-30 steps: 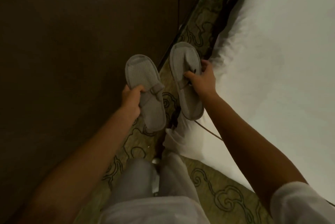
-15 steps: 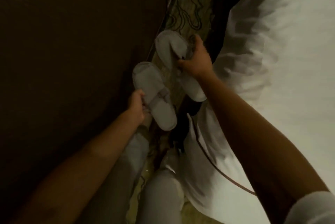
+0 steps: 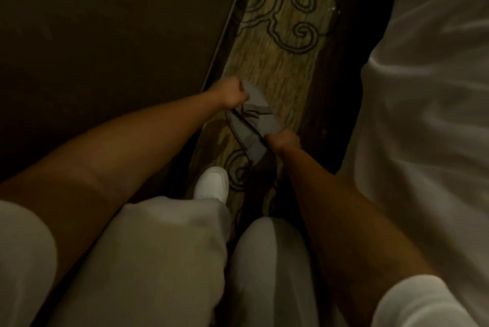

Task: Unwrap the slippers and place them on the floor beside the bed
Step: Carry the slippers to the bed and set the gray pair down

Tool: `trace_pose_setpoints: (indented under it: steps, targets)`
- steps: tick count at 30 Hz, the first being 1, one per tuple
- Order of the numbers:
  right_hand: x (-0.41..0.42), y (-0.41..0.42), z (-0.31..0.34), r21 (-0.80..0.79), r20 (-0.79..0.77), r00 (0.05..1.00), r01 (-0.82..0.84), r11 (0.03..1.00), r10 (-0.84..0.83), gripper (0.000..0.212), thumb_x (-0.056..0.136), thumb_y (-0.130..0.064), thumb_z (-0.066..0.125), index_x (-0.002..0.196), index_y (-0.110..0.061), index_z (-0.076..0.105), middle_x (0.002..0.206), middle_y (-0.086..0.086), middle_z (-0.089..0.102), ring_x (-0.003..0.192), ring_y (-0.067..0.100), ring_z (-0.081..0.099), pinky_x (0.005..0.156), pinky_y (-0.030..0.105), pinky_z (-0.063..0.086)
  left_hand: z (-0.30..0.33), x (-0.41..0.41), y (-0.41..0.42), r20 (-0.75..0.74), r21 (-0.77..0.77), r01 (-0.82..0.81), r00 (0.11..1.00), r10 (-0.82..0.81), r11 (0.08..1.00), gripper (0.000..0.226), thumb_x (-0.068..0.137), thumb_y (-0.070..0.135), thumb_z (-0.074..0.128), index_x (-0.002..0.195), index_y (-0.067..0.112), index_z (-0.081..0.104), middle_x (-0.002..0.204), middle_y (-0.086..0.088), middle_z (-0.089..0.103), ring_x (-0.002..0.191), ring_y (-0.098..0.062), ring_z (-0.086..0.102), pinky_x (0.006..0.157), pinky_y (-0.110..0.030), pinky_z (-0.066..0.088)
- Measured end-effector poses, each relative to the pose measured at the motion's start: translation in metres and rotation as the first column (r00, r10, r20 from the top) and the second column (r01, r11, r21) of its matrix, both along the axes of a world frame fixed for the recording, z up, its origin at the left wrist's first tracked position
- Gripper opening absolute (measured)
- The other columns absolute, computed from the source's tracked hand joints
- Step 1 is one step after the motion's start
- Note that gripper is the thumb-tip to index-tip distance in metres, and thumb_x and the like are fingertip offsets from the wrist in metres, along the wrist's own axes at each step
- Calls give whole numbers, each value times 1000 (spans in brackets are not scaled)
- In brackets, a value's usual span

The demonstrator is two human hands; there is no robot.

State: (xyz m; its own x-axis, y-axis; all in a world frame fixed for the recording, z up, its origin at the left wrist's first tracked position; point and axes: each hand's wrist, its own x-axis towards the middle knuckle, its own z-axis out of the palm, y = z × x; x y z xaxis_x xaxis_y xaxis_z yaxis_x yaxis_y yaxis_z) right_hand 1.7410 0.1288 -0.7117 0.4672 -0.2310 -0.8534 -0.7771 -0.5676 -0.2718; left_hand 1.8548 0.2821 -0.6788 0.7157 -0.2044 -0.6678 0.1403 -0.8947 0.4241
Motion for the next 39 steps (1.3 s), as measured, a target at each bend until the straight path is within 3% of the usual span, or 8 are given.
trace_pose_setpoints:
  steps: [6,10,15,22,26,32,35,39]
  targets:
    - [0,11,-44,2,-70,992,-102,995,102,58,101,-38,55,146,-2,46,152,19,46,136,35,47,106,36,43,-80,6,-6,55,193,368,921,-385,909,69,89,52,66,143,13,48,142,-17,53,125,-35,54,96,-41,47]
    - [-11,27,-68,101,-116,993,32,994,-20,48,102,-24,55,146,-5,49,150,15,51,135,29,51,70,7,48,-114,-3,-11,198,383,566,722,-663,730,78,85,46,72,147,16,36,142,-24,43,127,-42,49,95,-47,46]
    - [-22,41,-84,90,-116,939,336,938,-325,42,103,-20,54,139,0,55,147,16,53,135,31,50,111,37,42,-112,15,-14,232,341,663,628,-743,667,68,85,48,71,138,14,43,120,-22,61,100,-40,65,69,-38,40]
    - [-16,61,-92,256,75,731,643,722,-678,34,93,-16,67,120,3,67,121,19,68,110,32,65,96,37,53,-89,50,-62,467,290,598,593,-656,747,58,90,32,64,142,13,48,117,-26,68,104,-46,66,79,-45,48]
    - [-11,58,-92,379,-82,631,736,561,-772,13,94,-12,64,83,-6,62,79,16,65,57,21,55,51,26,46,-98,50,-79,331,395,639,572,-751,660,53,101,21,53,150,8,39,134,-25,59,117,-42,61,88,-50,48]
    - [-5,54,-91,443,-173,645,726,527,-744,19,104,-22,52,112,-5,52,73,13,61,54,21,57,45,23,46,-126,55,-55,189,328,670,644,-741,666,79,92,38,67,155,13,26,141,-27,52,123,-46,56,94,-50,48]
    - [-2,54,-86,454,-154,690,685,570,-707,20,104,-21,50,115,-4,50,72,15,60,54,23,56,47,25,45,-133,66,-48,319,428,694,483,-815,579,68,93,43,60,153,18,38,143,-29,46,132,-48,45,103,-53,39]
    - [-1,34,-81,146,200,941,247,958,-273,18,90,-26,62,83,-10,66,90,15,68,85,28,66,69,27,42,-143,77,-62,374,445,773,297,-878,451,78,89,38,65,156,17,32,165,-26,16,152,-48,14,118,-65,21]
